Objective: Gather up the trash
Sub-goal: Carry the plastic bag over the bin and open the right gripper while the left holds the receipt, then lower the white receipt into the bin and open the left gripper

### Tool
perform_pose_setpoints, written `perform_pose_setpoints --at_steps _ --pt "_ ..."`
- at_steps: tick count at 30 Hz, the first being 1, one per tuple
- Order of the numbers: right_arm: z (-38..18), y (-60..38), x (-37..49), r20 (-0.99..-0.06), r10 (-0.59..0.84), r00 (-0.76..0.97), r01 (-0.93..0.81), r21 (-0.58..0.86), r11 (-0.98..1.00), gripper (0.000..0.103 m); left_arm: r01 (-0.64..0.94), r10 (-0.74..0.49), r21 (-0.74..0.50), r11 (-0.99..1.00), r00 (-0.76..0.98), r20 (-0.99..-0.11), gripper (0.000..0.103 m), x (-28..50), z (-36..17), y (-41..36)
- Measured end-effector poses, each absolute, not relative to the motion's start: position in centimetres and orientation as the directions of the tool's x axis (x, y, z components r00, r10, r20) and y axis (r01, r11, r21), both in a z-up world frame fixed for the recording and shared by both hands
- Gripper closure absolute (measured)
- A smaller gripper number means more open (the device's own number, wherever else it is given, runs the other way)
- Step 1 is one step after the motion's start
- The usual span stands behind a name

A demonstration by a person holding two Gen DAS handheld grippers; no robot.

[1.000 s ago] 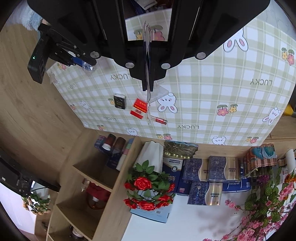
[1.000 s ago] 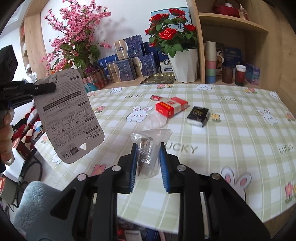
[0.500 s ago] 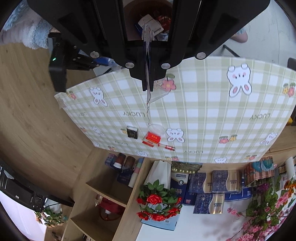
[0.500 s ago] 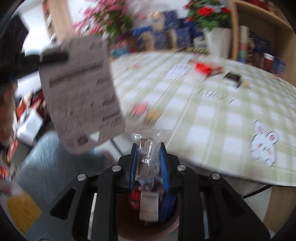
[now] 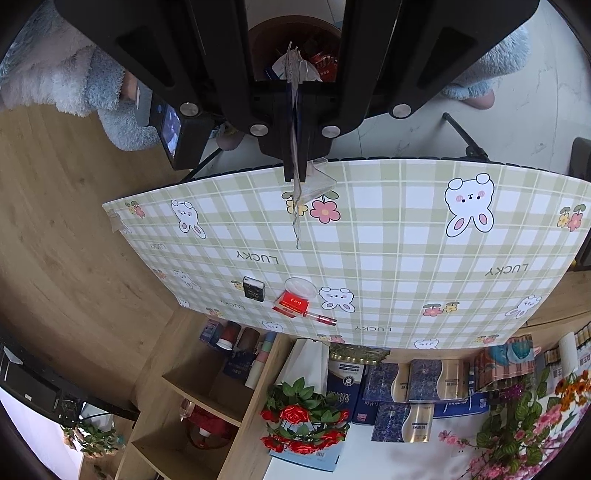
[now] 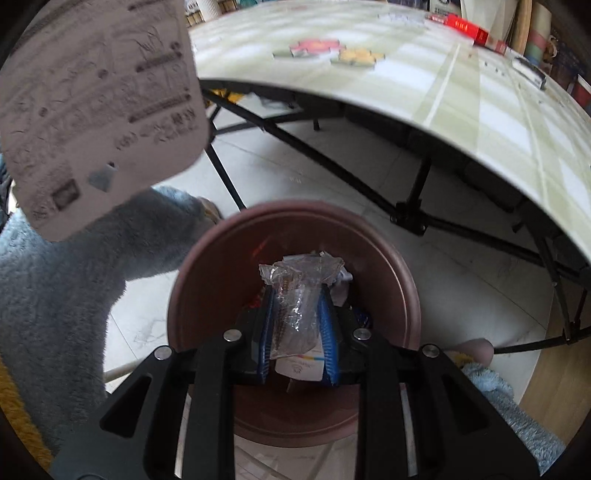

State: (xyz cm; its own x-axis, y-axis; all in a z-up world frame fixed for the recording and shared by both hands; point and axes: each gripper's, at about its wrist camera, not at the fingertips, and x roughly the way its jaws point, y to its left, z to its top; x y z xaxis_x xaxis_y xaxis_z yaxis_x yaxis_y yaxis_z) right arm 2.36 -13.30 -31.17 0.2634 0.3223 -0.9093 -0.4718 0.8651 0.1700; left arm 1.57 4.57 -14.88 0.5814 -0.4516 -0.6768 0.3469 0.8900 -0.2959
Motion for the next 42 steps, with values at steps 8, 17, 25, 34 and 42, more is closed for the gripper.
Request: perform_pose_setpoints --at_steps 8,17,25,34,42 --pt "-31.7 -14.7 3.3 -0.918 0.306 0.251 -0.417 0.182 0.890 0.073 0.337 -0.453 -0.309 0.889 0.557 -0.696 0.101 1.6 -16.2 4.5" --pt "-30.7 -15.0 3.3 -0.898 0.336 0.283 -0.417 0.200 0.886 0.055 0.329 -0.442 -0.304 0.894 0.536 -0.719 0.101 1.5 -17.6 4.0" --pt "-26.4 -16.0 2.1 -0.807 0.375 0.457 -0.411 0.181 0.893 0.009 0.332 -0.439 -0.300 0.894 0.516 -0.735 0.101 1.5 -18.6 3.4" --pt "-21.9 -19.6 1.5 -0.666 0.328 0.670 -0.299 0.162 0.940 0.006 0.333 -0.423 -0.283 0.900 0.503 -0.754 0.101 1.6 -19.6 2.8" --pt "-19.3 -23.6 0.6 -0.555 0.119 0.823 -0.101 0.063 0.993 0.006 0.497 -0.357 -0.087 0.863 0.480 -0.801 0.101 1.6 -21.5 -1.2"
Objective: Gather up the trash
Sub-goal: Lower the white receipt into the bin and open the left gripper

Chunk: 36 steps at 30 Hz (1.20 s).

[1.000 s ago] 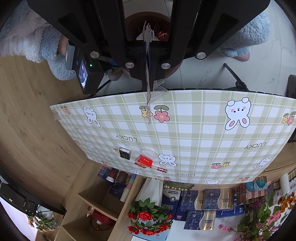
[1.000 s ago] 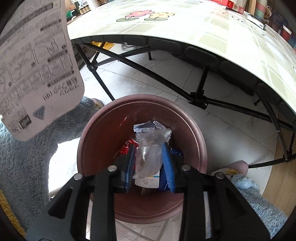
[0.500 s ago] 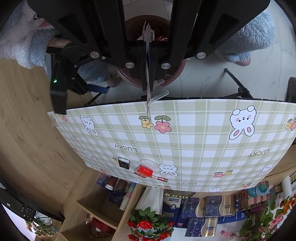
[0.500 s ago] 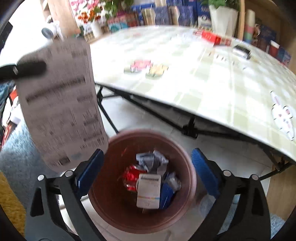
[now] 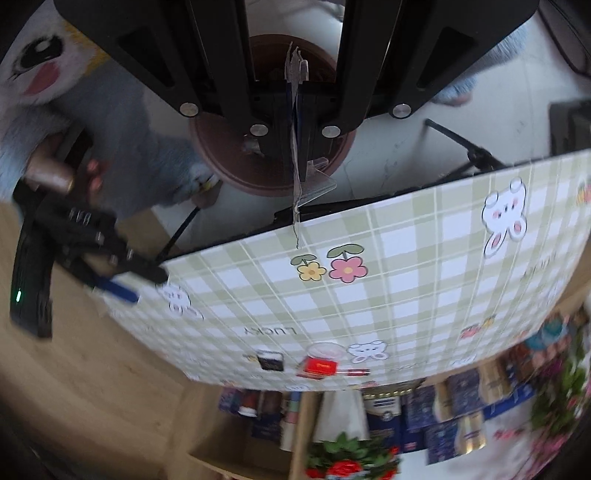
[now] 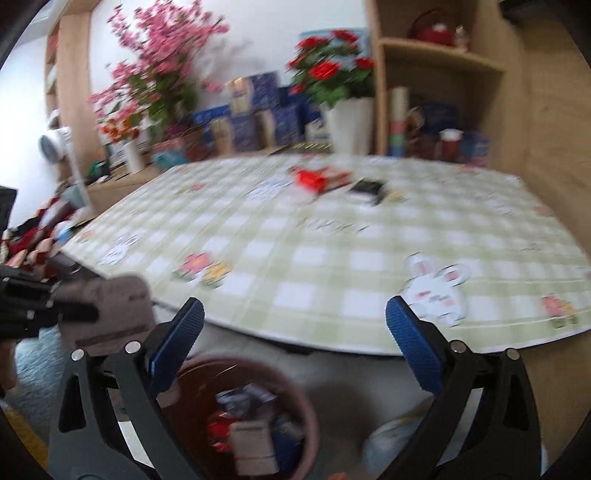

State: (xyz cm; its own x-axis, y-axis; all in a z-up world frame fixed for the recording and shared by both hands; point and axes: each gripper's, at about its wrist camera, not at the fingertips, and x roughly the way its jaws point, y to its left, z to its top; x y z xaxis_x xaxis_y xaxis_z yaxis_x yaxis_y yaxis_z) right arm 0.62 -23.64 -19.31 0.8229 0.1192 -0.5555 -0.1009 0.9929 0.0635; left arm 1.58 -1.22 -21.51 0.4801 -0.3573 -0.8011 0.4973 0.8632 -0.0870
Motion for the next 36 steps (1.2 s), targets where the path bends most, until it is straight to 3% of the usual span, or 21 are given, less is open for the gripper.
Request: perform_pose_setpoints --at_steps 5,21,23,24,25,27,30,36 --pt "-19.6 -26.1 0.4 -0.527 0.002 0.850 0.014 0.026 1.000 0.006 0.537 -0.321 -0.026 0.843 0.464 -0.826 0.101 1.8 -23.3 -2.7" --pt "-20.8 -27.3 0.5 -0.551 -0.009 0.834 0.052 0.061 0.997 0.006 0.552 -0.245 0.032 0.833 0.420 -0.874 0.099 3.2 -27.7 -4.5" --pt "-20.9 -27.2 0.5 -0.556 -0.007 0.831 0.049 0.060 0.997 0.006 0.543 -0.248 0.031 0.839 0.432 -0.867 0.082 3.3 -27.7 -4.4" --pt "-21.0 -27.2 0.5 -0.558 -0.006 0.830 0.047 0.059 0.997 0.006 0.540 -0.273 0.005 0.842 0.433 -0.859 0.056 3.2 -27.5 -4.2" --pt "-21.0 -27.1 0.6 -0.559 -0.005 0.829 0.045 0.059 0.997 0.006 0.535 -0.291 -0.012 0.845 0.440 -0.849 0.036 3.2 -27.2 -4.0" --pt "-21.1 -27.0 0.7 -0.564 -0.002 0.826 0.042 0.058 0.997 0.006 0.529 -0.342 -0.056 0.846 0.460 -0.819 0.031 2.9 -26.4 -3.4" --pt "-21.2 -26.9 0.9 -0.570 -0.005 0.822 0.042 0.052 0.998 0.006 0.498 -0.374 -0.100 0.861 0.490 -0.788 0.014 2.8 -25.6 -2.7" --pt "-21.4 -26.4 0.9 -0.575 -0.002 0.818 0.030 0.039 0.999 0.006 0.368 -0.318 -0.094 0.925 0.617 -0.720 0.007 2.1 -24.3 -0.4"
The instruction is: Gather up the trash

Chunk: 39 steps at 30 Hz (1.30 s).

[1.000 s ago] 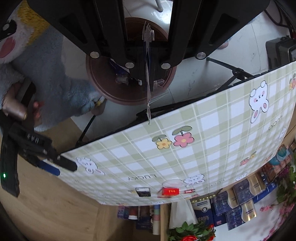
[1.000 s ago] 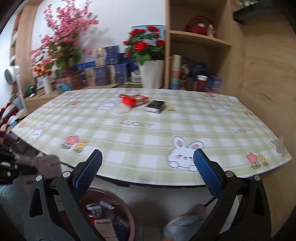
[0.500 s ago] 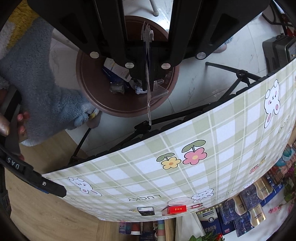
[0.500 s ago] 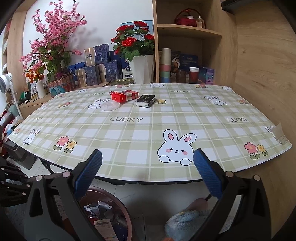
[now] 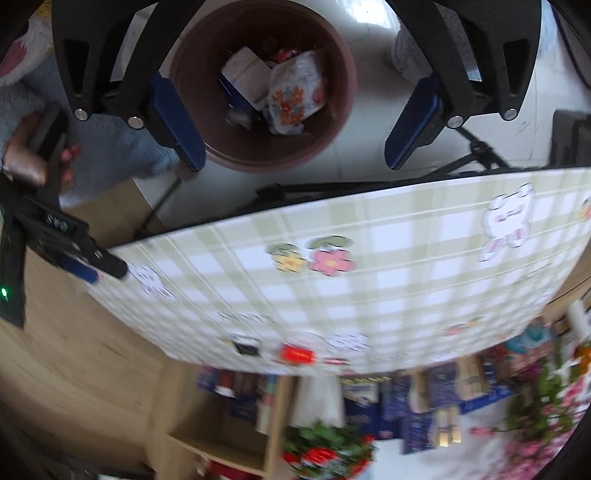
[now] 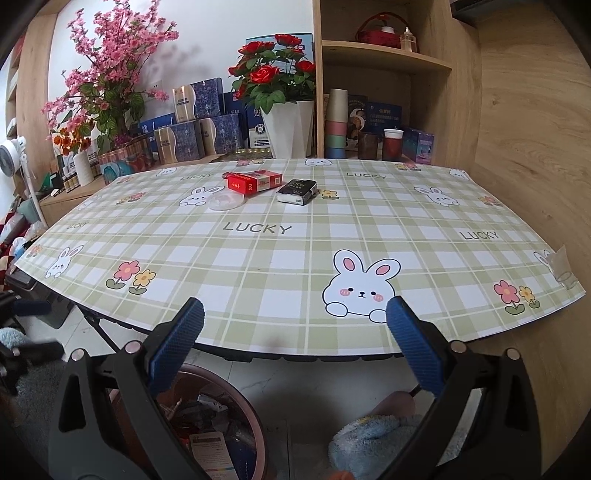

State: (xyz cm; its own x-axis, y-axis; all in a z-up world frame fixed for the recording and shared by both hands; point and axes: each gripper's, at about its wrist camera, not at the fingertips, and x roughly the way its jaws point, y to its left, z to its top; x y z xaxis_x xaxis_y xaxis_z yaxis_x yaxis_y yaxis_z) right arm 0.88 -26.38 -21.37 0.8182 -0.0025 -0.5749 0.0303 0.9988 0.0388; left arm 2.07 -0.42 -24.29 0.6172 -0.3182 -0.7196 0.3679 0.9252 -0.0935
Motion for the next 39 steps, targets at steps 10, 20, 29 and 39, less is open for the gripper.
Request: perform_pose_setpoints --at_steps 10,20,29,39 --pt "-21.1 -25.6 1.4 -0.592 0.040 0.805 -0.012 0.052 0.999 0.006 0.188 -0.245 -0.157 0.970 0.718 -0.652 0.006 2.2 -22.7 3.9" --pt "-19.2 -26.7 3.0 -0.591 0.069 0.804 -0.019 0.092 0.996 0.006 0.175 -0.252 -0.183 0.967 0.742 -0.621 0.006 4.1 -20.6 5.1" --pt "-18.3 -29.0 6.4 -0.631 0.113 0.768 -0.024 0.147 0.989 0.006 0.264 -0.313 -0.169 0.950 0.759 -0.572 0.006 8.3 -17.5 3.9" --pt "-18.3 -30.5 11.5 -0.668 0.097 0.737 -0.002 0.142 0.990 0.006 0.381 -0.374 -0.128 0.916 0.691 -0.619 0.006 15.3 -16.7 -0.6"
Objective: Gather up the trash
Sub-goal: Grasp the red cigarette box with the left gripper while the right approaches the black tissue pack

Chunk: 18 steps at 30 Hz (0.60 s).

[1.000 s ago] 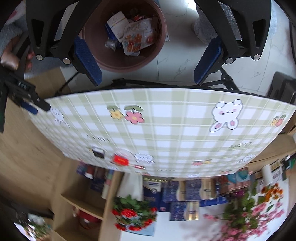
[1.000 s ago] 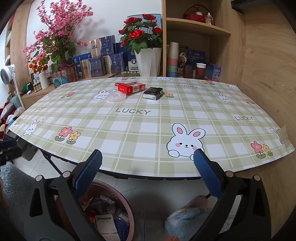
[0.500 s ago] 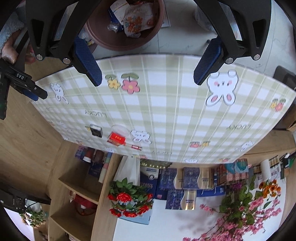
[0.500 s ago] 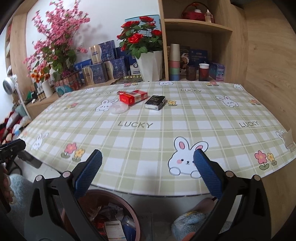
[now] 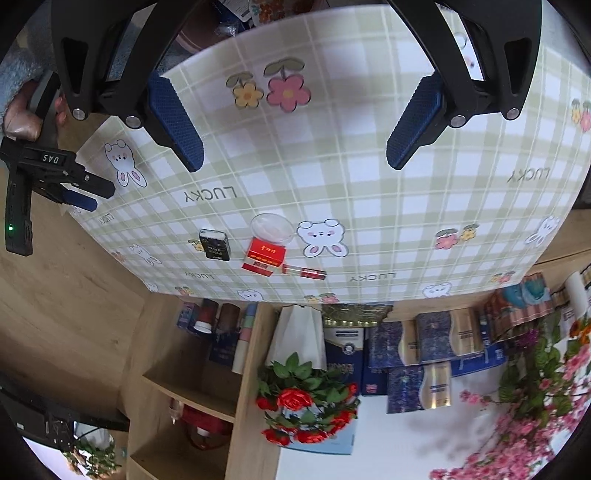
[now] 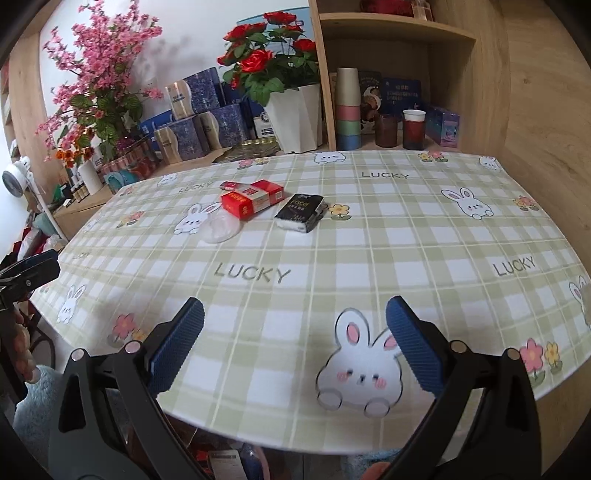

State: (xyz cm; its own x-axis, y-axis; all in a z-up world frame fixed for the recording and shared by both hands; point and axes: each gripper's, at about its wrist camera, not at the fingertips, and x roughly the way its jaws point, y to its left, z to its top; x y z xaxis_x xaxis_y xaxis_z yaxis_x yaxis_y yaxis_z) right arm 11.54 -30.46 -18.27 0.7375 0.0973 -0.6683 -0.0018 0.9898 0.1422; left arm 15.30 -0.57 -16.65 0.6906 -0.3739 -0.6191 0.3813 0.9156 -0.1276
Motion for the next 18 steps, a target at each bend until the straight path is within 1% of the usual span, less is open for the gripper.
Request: perform_pose_setpoints --at_steps 2,7,9,14,18 --pt "-18.5 -30.8 12.8 -0.680 0.078 0.729 0.013 0.128 0.992 0.006 0.400 -0.377 -0.115 0.909 0.675 -0.634 0.006 17.2 -16.6 -1.9" --pt "-19.6 -32.2 15.0 -0.701 0.085 0.708 0.034 0.155 0.987 0.006 0.457 -0.415 -0.128 0.880 0.610 -0.675 0.006 22.8 -17.0 -5.7" --pt "-20.2 -32.9 15.9 -0.716 0.085 0.693 0.052 0.166 0.985 0.006 0.468 -0.407 -0.111 0.877 0.598 -0.691 0.006 24.8 -17.4 -7.3" --pt "-20.9 -34.2 17.2 -0.721 0.076 0.689 0.084 0.183 0.979 0.006 0.505 -0.394 -0.077 0.860 0.559 -0.730 0.006 30.7 -18.6 -11.8" --pt "-21.3 -35.2 18.3 -0.730 0.084 0.678 0.108 0.212 0.971 0.006 0.526 -0.395 -0.080 0.847 0.520 -0.758 0.006 34.6 -20.1 -14.4"
